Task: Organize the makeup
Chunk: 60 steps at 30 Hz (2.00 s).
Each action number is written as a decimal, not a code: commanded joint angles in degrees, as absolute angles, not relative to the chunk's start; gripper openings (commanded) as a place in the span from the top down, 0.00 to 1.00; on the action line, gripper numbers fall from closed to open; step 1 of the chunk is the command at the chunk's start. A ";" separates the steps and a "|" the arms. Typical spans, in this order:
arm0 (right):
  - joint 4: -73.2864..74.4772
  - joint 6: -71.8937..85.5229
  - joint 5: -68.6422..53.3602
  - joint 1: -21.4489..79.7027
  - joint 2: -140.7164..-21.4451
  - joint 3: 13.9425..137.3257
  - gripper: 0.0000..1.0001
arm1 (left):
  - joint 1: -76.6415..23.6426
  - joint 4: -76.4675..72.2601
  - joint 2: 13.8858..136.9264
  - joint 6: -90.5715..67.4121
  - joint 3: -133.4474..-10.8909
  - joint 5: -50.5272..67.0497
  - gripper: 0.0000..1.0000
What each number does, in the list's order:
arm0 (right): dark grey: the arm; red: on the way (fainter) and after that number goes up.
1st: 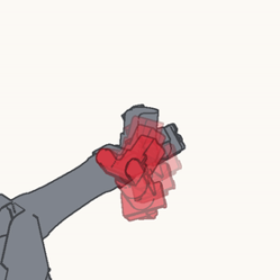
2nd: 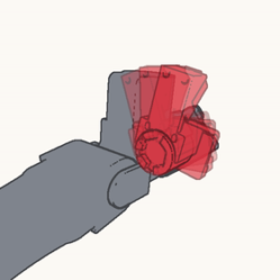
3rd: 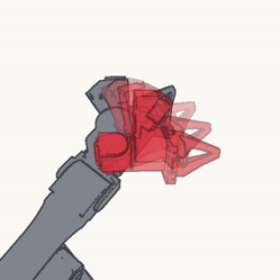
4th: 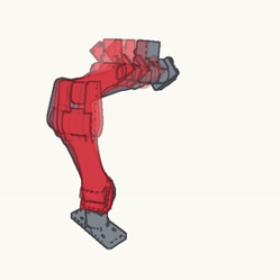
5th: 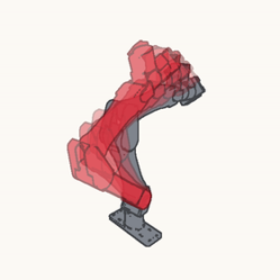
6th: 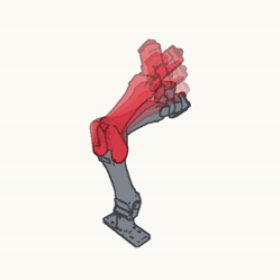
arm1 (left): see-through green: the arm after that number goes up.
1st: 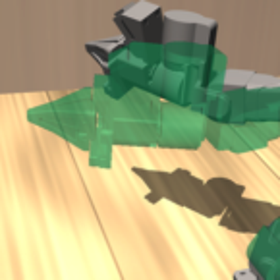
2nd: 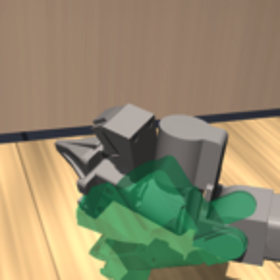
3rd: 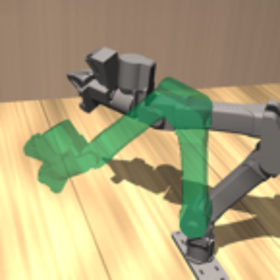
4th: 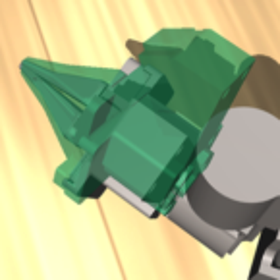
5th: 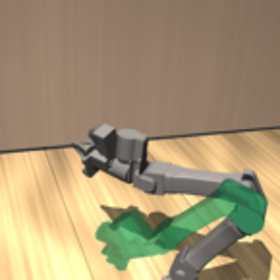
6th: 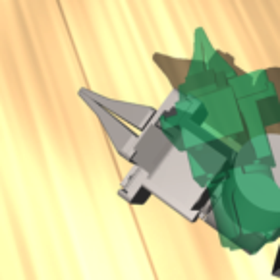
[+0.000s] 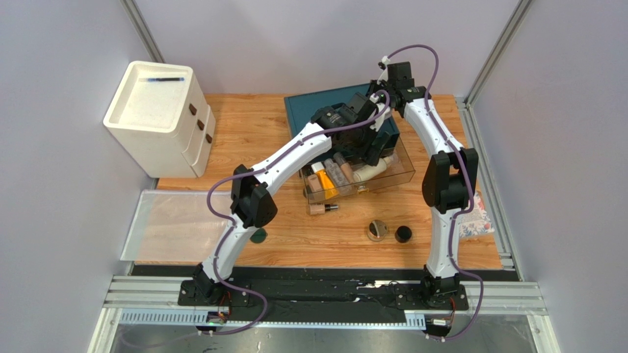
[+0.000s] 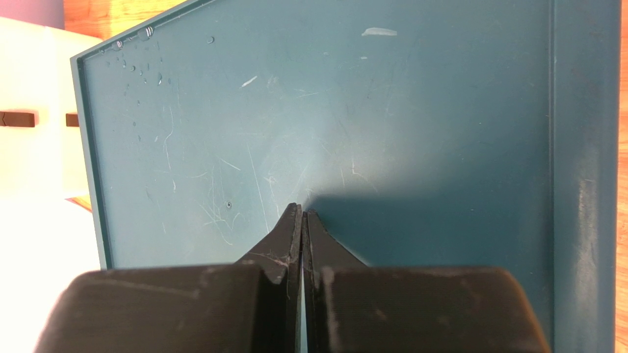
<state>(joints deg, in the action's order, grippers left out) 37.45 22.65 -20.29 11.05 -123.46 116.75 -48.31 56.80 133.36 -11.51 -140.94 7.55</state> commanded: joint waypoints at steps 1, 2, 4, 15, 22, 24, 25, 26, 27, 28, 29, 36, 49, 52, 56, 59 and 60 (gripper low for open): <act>48.25 20.30 -17.05 10.63 -128.23 114.87 1.00 | -48.34 55.02 122.02 -10.37 -140.12 3.00 0.10; 48.25 20.39 -17.05 10.72 -128.15 114.96 1.00 | -48.25 54.76 120.43 -10.28 -138.36 2.03 0.06; 48.34 20.30 -17.14 10.72 -128.23 114.87 1.00 | -47.73 53.35 114.91 -10.81 -131.97 0.18 0.01; 48.51 19.86 -17.31 10.55 -128.41 115.49 1.00 | -45.61 43.42 88.00 -16.60 -92.06 3.17 0.00; 48.96 19.86 -17.23 10.46 -129.11 116.01 1.00 | -47.37 41.32 82.71 -14.86 -76.76 0.26 0.00; 49.04 20.13 -17.23 10.55 -129.29 116.02 1.00 | -48.77 36.58 80.52 -11.54 -70.70 1.23 0.00; 49.04 20.04 -17.23 10.55 -129.29 116.02 1.00 | -49.74 34.82 79.55 -10.56 -68.84 0.80 0.00; 49.04 20.13 -17.31 10.55 -129.20 116.02 1.00 | -50.62 31.67 78.67 -9.68 -67.17 0.27 0.00; 49.04 20.13 -17.31 10.46 -129.29 116.02 1.00 | -52.28 30.16 77.10 -7.93 -63.93 0.09 0.00; 49.04 20.13 -17.31 10.55 -129.29 115.93 1.00 | -53.08 28.67 76.38 -6.78 -62.33 0.17 0.00; 49.04 20.30 -17.40 10.46 -129.11 115.84 1.00 | -54.13 25.17 74.98 -4.16 -58.92 0.09 0.00; 48.87 20.48 -17.31 10.55 -128.85 114.87 1.00 | -62.75 10.74 74.52 3.42 -47.74 -8.52 0.01; 48.78 20.13 -17.23 10.46 -128.23 113.47 1.00 | -63.90 0.70 93.94 3.78 -50.61 -15.45 0.04; 48.78 19.95 -17.14 10.46 -128.06 113.20 1.00 | -63.98 1.14 94.83 3.95 -52.38 -18.01 0.04; 48.69 20.04 -17.23 10.37 -128.32 113.20 1.00 | -64.07 0.36 95.18 5.27 -54.14 -20.39 0.03; 48.60 20.21 -17.58 10.37 -128.85 113.29 1.00 | -64.07 2.54 98.69 6.50 -57.29 -20.21 0.02; 48.60 20.21 -17.67 10.37 -128.93 113.29 1.00 | -64.07 4.81 99.66 6.42 -58.26 -20.13 0.02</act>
